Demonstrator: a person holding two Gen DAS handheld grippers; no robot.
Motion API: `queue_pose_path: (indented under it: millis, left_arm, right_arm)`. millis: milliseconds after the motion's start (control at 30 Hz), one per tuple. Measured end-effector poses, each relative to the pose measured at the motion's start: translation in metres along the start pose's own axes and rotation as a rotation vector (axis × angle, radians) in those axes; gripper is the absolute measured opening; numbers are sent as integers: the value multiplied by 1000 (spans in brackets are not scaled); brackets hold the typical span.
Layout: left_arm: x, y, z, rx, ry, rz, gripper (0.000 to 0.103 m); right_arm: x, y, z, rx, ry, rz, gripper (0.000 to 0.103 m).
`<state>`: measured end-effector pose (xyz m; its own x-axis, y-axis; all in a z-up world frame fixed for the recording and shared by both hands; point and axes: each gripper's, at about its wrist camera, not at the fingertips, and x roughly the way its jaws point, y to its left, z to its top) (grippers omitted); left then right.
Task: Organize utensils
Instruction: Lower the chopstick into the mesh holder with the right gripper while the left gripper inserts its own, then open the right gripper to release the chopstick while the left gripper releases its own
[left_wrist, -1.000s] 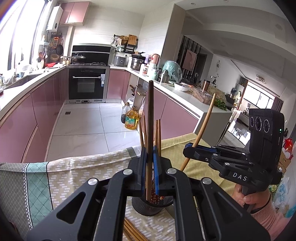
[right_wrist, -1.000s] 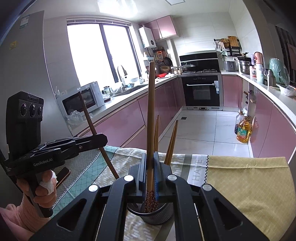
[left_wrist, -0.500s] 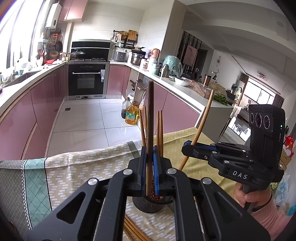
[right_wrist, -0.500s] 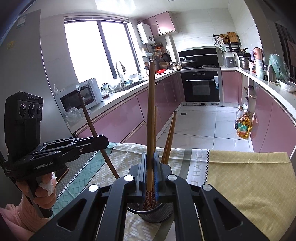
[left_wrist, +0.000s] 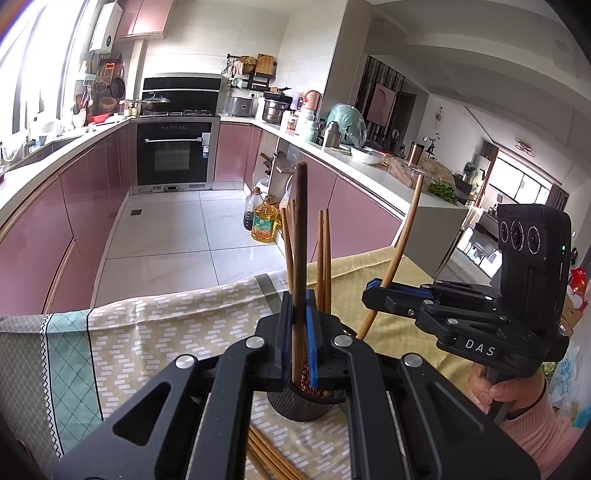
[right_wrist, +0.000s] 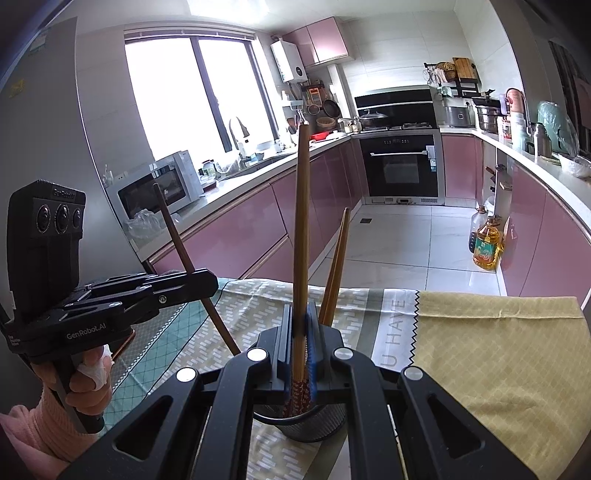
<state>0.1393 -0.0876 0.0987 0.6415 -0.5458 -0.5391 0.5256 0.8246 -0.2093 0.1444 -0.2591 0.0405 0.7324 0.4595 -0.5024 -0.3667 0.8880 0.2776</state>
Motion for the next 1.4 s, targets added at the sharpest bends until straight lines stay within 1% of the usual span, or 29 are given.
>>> queue_pose_path:
  millis: [400, 600, 833, 967, 1167, 1333, 1367, 1400]
  left_arm:
    - [5, 2, -2, -1, 12, 4, 7]
    - [12, 2, -4, 4, 30, 3, 7]
    - [24, -1, -4, 19, 45, 4, 8]
    - [39, -1, -3, 31, 62, 13, 8]
    - [59, 2, -7, 24, 94, 21, 8]
    - [62, 11, -12, 3, 91, 24, 8]
    - [61, 13, -13, -1, 83, 31, 9]
    - [59, 13, -14, -4, 77, 34, 10]
  right_arm:
    - [4, -1, -2, 2, 10, 2, 6]
    - [8, -2, -4, -1, 32, 8, 6]
    - [17, -2, -5, 7, 56, 15, 7]
    - [22, -4, -3, 19, 62, 14, 8]
    - [24, -8, -4, 31, 62, 8, 8]
    - [21, -11, -6, 41, 51, -1, 8]
    - [19, -12, -6, 45, 47, -1, 11]
    - [18, -13, -7, 47, 45, -3, 16]
